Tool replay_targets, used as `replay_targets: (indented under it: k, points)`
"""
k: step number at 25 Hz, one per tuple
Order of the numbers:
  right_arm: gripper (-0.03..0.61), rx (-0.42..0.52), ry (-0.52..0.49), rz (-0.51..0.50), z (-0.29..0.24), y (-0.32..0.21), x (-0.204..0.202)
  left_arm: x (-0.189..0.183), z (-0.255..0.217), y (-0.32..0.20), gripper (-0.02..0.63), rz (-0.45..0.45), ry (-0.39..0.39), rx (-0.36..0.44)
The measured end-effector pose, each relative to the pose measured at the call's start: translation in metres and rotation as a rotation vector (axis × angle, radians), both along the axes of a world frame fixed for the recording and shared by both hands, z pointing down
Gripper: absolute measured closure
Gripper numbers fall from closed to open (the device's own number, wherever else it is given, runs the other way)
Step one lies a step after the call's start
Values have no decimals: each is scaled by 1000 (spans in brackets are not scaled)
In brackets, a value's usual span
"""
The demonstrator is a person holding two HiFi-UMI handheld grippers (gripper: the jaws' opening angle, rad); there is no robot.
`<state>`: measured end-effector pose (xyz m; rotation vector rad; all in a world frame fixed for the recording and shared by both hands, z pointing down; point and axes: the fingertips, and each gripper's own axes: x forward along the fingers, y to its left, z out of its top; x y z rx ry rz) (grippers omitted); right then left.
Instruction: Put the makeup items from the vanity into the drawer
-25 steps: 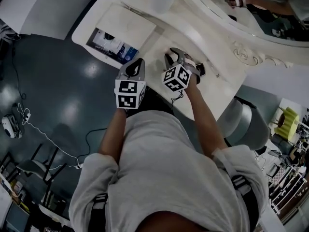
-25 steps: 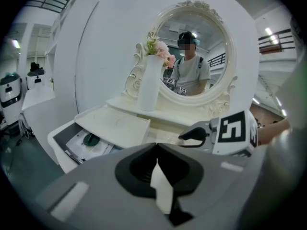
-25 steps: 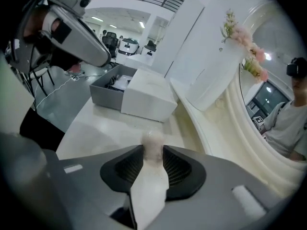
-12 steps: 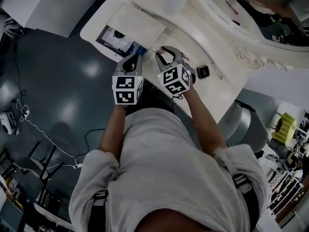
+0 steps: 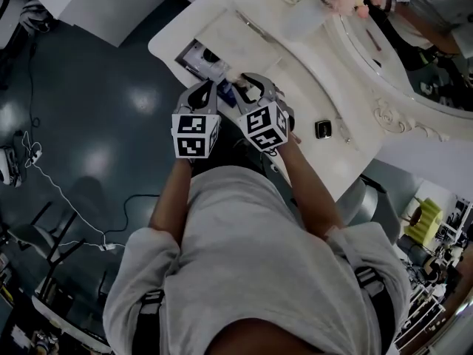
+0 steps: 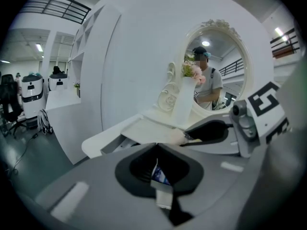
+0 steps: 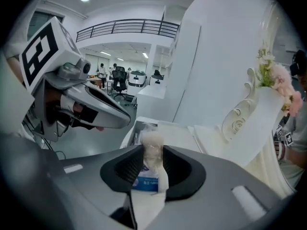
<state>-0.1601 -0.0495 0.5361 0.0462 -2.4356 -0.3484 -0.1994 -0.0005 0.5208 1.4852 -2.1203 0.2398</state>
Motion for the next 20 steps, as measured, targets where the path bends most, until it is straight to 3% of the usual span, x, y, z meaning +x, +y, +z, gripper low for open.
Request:
replay_targets:
  k: [6, 20]
  points:
    - [449, -26, 6, -46, 1, 20, -43, -38, 2, 12, 611, -32, 12, 0]
    - [449, -86, 110, -19, 33, 24, -114, -113, 20, 10, 611, -27, 56, -32]
